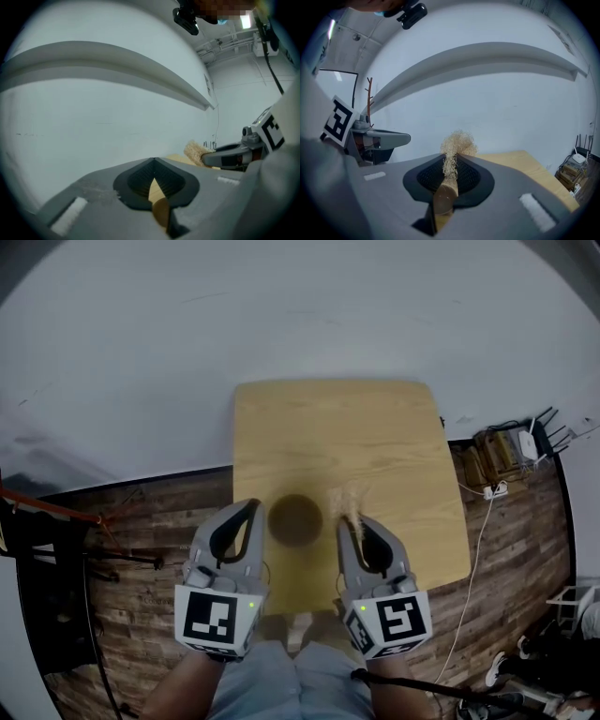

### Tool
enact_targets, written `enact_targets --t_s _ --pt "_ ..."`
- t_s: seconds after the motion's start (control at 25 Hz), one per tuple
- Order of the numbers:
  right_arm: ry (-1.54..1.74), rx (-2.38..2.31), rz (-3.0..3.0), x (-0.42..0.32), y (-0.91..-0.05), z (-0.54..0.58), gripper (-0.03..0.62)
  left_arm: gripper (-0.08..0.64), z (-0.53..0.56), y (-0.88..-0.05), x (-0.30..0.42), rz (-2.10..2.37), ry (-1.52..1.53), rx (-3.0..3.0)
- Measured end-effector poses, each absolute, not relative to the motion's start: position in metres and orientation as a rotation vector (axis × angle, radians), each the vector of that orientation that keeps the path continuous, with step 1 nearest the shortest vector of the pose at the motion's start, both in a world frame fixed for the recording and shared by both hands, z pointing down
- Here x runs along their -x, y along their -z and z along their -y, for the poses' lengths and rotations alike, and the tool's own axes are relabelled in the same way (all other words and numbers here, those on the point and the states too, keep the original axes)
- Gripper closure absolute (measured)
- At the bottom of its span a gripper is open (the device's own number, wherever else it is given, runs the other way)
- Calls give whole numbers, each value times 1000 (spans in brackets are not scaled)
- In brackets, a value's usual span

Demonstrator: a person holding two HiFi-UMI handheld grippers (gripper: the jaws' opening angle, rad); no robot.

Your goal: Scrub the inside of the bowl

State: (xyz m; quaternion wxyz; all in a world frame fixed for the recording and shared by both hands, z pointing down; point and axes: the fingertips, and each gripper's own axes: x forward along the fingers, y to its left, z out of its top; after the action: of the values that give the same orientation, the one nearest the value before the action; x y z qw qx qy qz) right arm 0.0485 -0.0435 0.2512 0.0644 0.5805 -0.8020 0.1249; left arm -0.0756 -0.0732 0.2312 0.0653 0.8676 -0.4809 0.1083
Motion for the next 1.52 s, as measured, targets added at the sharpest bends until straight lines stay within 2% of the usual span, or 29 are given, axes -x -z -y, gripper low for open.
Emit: enact_targets --t_s 0.52,0.8,1.52 --pt "-575 -1435 2477 -21 -326 55 545 538 69 -337 83 1445 -454 -2330" --pt "-619 -1360 2459 -13 -353 53 545 476 70 -382 81 1383 -449 -2213" --pt "-671 -1308 2435 -18 -374 62 545 474 81 -426 78 1369 -478 -2116"
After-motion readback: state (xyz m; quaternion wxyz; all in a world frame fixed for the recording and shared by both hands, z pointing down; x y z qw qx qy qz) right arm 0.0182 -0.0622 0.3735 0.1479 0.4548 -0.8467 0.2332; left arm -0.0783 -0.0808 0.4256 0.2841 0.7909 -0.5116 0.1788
